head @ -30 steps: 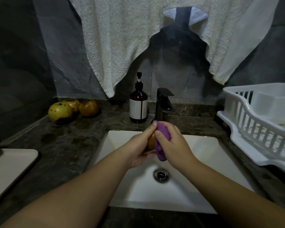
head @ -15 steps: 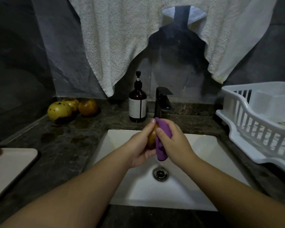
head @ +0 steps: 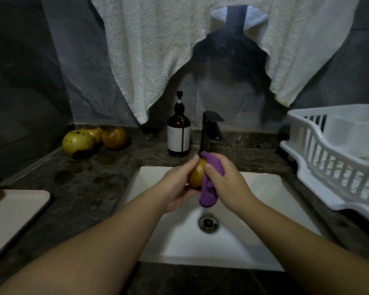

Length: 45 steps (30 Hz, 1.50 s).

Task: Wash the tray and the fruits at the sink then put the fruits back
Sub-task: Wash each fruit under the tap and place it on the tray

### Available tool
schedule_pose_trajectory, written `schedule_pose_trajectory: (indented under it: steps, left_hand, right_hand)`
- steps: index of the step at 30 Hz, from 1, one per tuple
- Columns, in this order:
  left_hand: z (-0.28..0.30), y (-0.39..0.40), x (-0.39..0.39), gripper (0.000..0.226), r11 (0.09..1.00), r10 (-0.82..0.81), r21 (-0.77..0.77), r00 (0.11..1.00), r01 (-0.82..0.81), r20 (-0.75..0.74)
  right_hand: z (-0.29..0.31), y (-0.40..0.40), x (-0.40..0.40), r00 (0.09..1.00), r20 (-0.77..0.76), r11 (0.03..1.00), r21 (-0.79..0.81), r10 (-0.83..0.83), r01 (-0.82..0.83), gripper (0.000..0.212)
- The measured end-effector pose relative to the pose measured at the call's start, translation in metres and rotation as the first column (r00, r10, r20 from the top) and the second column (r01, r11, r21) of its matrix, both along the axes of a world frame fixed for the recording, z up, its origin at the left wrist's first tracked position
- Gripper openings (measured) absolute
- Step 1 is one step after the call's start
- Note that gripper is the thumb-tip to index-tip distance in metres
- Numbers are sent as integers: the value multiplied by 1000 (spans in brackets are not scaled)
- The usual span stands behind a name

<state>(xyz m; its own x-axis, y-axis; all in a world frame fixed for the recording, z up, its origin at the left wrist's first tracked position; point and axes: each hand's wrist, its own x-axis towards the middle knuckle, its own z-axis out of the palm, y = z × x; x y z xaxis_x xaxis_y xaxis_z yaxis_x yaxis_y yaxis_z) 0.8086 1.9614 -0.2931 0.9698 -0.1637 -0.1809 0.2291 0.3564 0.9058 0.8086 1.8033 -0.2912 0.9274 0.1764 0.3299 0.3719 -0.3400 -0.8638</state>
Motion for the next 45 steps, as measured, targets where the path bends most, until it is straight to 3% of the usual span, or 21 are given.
schedule_pose_trajectory:
  steps: [2, 5, 10, 14, 17, 19, 23, 27, 31, 35, 39, 41, 45]
  left_hand:
    - [0, -2, -1, 62, 998, -31, -60, 999, 32, 17]
    - [-1, -1, 0, 64, 995, -42, -87, 999, 43, 22]
    - [-2, 0, 0, 70, 1000, -11, 27, 997, 13, -83]
    - [0, -1, 0, 74, 995, -37, -94, 999, 34, -34]
    - [-3, -3, 1, 77, 997, -49, 49, 997, 52, -58]
    - [-3, -2, 1, 73, 996, -16, 84, 999, 20, -46]
    - [0, -2, 1, 69, 998, -18, -62, 1000, 17, -13]
    - [-6, -5, -1, 54, 992, -27, 121, 998, 33, -48]
    - [-1, -2, 0, 58, 995, -38, -91, 999, 36, -27]
    - [-4, -4, 0, 56, 993, -50, 109, 998, 52, -23]
    - [0, 0, 4, 67, 998, 31, -58, 999, -30, 9]
    - [0, -1, 0, 67, 994, -46, -97, 999, 44, -19]
    - [-2, -3, -1, 60, 996, -59, 66, 998, 59, 2]
  right_hand:
    - [-1, 2, -2, 998, 66, 1000, -18, 12, -11, 41]
    - [-1, 4, 0, 1000, 6, 999, 33, 31, -31, 35]
    - [-5, 3, -2, 998, 53, 997, -80, 17, -13, 44]
    - [0, 2, 2, 1000, -6, 1000, 20, -2, 3, 38]
    - [-2, 0, -1, 999, 13, 999, -38, -29, 30, 42]
    - [-2, 0, -3, 999, 43, 998, -61, -11, 14, 44]
    - [2, 1, 1, 999, 26, 999, -20, -40, 41, 42]
    - [-4, 4, -4, 999, 36, 994, -103, -23, 26, 46]
    - [4, 1, -1, 1000, 13, 1000, 20, -14, 14, 41]
    - [-2, 4, -6, 999, 35, 999, -46, -19, 21, 44]
    - [2, 3, -2, 1000, 18, 999, 38, -1, 1, 39]
    - [2, 4, -1, 1000, -3, 999, 42, -18, 18, 38]
    - [-2, 2, -3, 998, 55, 1000, -25, 6, -4, 39]
